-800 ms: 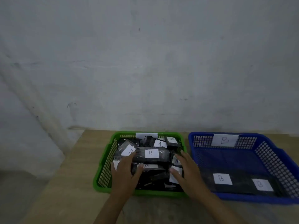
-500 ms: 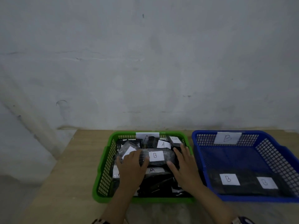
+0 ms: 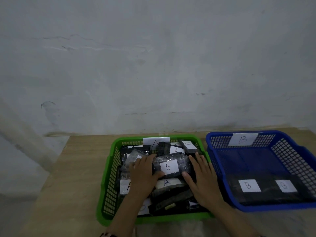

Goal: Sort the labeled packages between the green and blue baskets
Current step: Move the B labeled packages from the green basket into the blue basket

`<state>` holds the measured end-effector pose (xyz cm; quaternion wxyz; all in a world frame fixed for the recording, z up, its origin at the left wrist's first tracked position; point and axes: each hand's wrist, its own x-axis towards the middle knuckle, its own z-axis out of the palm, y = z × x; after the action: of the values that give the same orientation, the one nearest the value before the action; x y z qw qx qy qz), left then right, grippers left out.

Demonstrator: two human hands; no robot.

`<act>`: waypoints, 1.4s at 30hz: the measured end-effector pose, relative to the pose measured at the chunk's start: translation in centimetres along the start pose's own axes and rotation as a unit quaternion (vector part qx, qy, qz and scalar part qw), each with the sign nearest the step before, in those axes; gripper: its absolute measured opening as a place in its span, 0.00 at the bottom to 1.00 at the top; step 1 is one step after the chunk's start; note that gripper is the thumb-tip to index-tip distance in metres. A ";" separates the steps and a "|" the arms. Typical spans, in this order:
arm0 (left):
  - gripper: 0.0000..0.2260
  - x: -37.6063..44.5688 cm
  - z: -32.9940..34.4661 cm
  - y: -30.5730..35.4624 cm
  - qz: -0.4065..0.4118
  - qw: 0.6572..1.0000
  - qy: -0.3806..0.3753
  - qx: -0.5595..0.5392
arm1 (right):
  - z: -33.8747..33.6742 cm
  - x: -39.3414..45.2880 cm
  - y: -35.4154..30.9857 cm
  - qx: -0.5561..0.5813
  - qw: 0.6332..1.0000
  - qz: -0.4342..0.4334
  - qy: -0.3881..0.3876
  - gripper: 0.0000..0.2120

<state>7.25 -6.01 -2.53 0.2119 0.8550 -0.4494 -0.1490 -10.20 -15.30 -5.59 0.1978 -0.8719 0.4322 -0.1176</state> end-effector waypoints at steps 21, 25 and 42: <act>0.11 -2.0 -1.4 8.8 0.063 0.898 0.190 -0.392 | -9.0 -0.6 1.5 0.470 0.880 0.042 0.057 0.18; 0.11 -1.1 1.1 12.1 0.052 0.909 0.165 -0.378 | -11.0 -0.8 5.9 0.462 0.882 0.060 0.063 0.19; 0.38 2.3 12.2 19.3 0.008 0.987 0.015 0.161 | -9.3 7.5 18.6 0.336 0.906 0.247 0.070 0.09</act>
<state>-10.51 -20.49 -3.64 0.0793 0.8764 -0.4711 -0.0606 -22.32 -33.78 -5.26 0.4706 -0.6091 0.5812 -0.2639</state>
